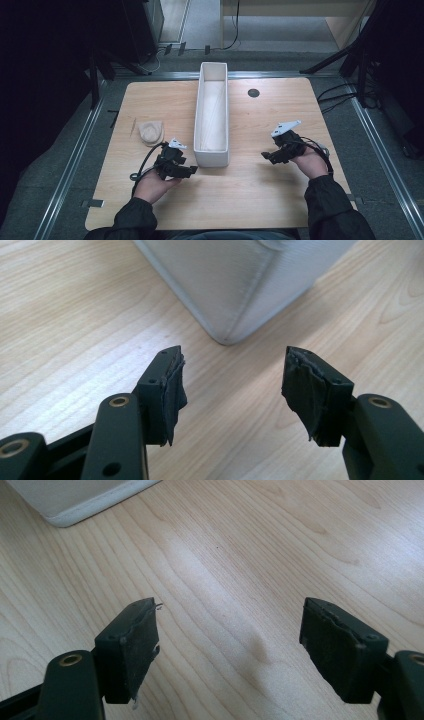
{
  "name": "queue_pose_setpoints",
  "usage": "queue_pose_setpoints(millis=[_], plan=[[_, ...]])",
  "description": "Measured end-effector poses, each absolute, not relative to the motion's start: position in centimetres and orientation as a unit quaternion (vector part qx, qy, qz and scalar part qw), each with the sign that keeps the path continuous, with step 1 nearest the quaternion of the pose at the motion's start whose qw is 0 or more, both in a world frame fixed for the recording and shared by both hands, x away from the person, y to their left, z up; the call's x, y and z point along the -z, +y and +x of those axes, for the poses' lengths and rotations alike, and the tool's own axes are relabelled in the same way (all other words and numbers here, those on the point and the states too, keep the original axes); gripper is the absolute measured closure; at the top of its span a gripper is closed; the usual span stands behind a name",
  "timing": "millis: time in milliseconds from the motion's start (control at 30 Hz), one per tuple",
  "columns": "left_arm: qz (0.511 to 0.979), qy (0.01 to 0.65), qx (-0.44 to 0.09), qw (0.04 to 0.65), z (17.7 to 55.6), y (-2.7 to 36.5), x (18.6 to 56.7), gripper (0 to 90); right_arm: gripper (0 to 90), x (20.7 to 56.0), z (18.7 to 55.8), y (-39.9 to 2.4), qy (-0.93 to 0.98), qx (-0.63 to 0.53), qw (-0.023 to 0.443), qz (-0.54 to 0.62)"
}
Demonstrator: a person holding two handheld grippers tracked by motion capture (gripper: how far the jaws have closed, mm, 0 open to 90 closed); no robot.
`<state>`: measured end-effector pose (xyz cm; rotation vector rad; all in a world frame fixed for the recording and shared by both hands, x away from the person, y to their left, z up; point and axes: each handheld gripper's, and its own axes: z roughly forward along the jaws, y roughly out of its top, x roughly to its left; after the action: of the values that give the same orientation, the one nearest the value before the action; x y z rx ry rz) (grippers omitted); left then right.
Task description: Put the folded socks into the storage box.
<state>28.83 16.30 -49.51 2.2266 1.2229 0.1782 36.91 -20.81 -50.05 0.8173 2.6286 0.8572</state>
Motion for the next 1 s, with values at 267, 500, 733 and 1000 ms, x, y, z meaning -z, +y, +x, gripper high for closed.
queue_pose_setpoints(millis=[267,500,733,1000], plan=[[0.841,0.44,-0.071,0.307,29.0,16.6,48.7,42.1,23.5,50.0,36.9,-20.9,0.904,-0.293,0.129,0.283],[0.841,0.438,-0.062,0.311,29.1,16.8,48.7,31.6,23.5,50.0,36.8,-21.2,0.902,-0.296,0.13,0.285],[0.839,0.448,-0.062,0.303,29.3,17.4,48.9,33.5,23.5,50.0,36.9,-21.0,0.902,-0.296,0.129,0.285],[0.828,0.472,-0.065,0.295,29.6,18.4,49.0,33.9,23.5,50.0,36.8,-21.1,0.902,-0.294,0.128,0.288]])
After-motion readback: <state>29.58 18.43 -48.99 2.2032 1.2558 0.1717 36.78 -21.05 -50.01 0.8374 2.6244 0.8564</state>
